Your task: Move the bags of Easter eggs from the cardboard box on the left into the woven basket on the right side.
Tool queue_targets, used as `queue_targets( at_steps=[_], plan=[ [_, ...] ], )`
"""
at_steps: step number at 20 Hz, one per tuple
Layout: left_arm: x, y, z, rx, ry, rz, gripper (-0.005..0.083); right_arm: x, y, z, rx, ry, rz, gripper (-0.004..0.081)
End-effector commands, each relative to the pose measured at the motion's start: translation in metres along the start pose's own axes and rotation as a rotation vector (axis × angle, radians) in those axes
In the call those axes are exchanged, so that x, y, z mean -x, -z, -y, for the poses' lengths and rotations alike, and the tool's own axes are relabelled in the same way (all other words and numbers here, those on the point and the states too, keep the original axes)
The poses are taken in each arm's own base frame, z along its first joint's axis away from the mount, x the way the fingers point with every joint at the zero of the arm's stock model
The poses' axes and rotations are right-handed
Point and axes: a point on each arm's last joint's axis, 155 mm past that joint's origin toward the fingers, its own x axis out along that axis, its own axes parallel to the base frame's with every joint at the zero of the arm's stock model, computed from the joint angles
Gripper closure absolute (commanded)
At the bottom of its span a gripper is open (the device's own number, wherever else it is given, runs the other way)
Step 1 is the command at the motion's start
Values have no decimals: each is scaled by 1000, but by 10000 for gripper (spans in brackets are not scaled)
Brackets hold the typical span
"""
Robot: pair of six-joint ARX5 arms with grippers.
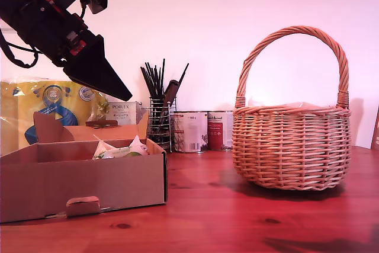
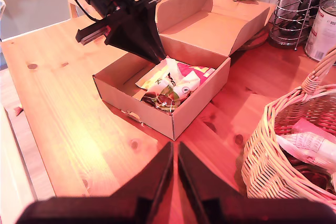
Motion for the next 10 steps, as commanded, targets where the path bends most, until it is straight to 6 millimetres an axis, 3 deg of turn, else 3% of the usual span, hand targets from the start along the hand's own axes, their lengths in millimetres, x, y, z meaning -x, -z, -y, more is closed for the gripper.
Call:
queue_targets(
  at_steps=[1, 2, 3, 6, 7, 10],
  plan=[
    [-3, 10, 0, 26, 2, -15, 668, 1, -4, -2, 14, -5, 12, 783],
    [-2, 13, -6, 16, -25, -27, 665, 1, -4, -2, 13, -6, 10, 783],
    [-2, 17, -16, 5, -70, -53, 601, 1, -3, -2, 12, -6, 9, 783],
    [-1, 16, -36, -68, -159, -68, 118, 1, -5, -2, 15, -5, 13, 783],
    [0, 14, -43, -96, -197, -70, 57, 1, -5, -2, 15, -5, 13, 783],
    [-5, 8, -47, -151, -205, -51, 51, 1, -5, -2, 15, -5, 14, 783]
  ],
)
